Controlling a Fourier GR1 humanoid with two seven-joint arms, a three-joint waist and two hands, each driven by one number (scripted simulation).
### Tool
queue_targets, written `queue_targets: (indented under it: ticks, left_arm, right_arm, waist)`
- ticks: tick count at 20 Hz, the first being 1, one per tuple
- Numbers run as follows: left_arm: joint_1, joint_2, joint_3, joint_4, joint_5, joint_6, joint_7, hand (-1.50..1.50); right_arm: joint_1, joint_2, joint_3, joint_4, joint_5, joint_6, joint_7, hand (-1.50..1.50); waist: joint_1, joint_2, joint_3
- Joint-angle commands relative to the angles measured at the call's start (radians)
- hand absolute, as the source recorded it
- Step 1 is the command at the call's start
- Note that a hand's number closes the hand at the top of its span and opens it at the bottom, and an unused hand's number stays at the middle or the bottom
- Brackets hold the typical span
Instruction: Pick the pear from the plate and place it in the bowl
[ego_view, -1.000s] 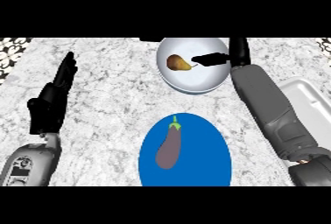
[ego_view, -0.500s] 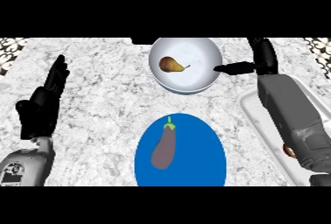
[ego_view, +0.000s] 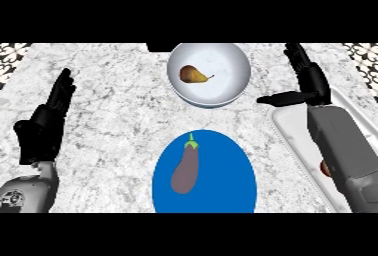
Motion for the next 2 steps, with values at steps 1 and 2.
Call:
queue_targets:
  ticks: [1,2]
  left_arm:
    - [-0.005,0.017,0.039,0.067,0.002,-0.026,-0.075,0.00]
    - [-0.015,-0.040,-0.017,0.028,-0.047,0.020,-0.021,0.00]
  right_arm:
    - [0.118,0.004,0.026,-0.200,-0.004,0.012,0.075,-1.50]
    - [0.058,-0.007,-0.012,-0.061,0.000,0.032,-0.001,-1.50]
  waist:
    - [-0.005,-0.001,0.000]
    - [0.007,0.003,0.000]
